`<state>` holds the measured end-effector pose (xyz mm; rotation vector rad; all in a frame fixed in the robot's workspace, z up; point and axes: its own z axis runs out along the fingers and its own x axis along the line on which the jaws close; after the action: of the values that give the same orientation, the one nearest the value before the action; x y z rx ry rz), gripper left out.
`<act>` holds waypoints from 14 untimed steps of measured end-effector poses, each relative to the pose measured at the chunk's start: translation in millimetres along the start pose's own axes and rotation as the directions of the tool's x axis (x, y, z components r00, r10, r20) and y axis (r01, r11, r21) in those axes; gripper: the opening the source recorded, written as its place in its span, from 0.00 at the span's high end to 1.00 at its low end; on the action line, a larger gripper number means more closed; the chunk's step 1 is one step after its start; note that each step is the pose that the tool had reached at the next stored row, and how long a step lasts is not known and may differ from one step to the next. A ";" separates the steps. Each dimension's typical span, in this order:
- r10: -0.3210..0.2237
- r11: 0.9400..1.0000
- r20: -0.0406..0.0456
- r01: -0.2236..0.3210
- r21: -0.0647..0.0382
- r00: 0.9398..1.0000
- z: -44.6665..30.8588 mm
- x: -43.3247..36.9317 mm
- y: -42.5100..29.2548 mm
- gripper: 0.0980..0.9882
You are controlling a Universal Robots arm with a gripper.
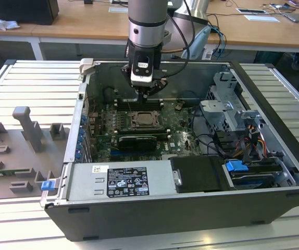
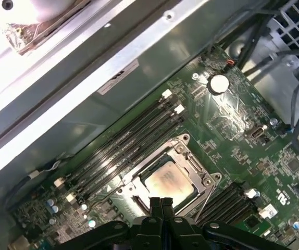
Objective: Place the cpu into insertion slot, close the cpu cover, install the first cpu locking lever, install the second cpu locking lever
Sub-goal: 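Install the first cpu locking lever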
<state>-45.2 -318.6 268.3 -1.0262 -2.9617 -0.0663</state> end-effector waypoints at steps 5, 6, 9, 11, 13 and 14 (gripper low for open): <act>-0.104 0.995 -0.004 0.104 0.002 0.995 0.4 0.0 0.0 0.99; -0.137 0.991 -0.005 0.137 0.002 0.991 0.6 0.0 0.0 0.99; -0.193 0.981 -0.008 0.193 0.003 0.981 0.6 0.0 -0.1 0.99; -0.222 0.975 -0.009 0.222 0.004 0.975 0.7 0.0 0.0 0.99; -0.260 0.966 -0.011 0.260 0.004 0.965 0.7 0.0 0.0 0.99; -0.278 0.961 -0.011 0.278 0.004 0.960 0.7 0.0 0.0 0.99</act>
<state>-45.2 -318.6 267.6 -0.5985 -3.0708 -0.0641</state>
